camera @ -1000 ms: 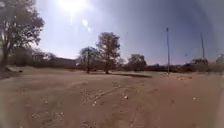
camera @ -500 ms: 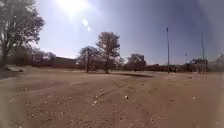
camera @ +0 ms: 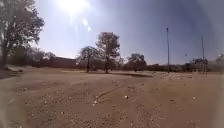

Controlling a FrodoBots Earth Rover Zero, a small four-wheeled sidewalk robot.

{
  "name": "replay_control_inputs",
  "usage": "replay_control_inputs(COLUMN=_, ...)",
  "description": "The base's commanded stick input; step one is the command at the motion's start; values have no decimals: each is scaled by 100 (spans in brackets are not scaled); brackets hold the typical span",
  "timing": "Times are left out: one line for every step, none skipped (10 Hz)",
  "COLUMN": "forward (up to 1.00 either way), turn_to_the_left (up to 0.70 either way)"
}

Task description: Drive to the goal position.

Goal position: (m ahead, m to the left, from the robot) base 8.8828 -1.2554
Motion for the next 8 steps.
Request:
replay_control_inputs(forward=50, turn_to_the_left=0)
replay_control_inputs(forward=50, turn_to_the_left=0)
replay_control_inputs(forward=50, turn_to_the_left=0)
replay_control_inputs(forward=50, turn_to_the_left=0)
replay_control_inputs(forward=50, turn_to_the_left=0)
replay_control_inputs(forward=50, turn_to_the_left=0)
replay_control_inputs(forward=50, turn_to_the_left=0)
replay_control_inputs(forward=50, turn_to_the_left=0)
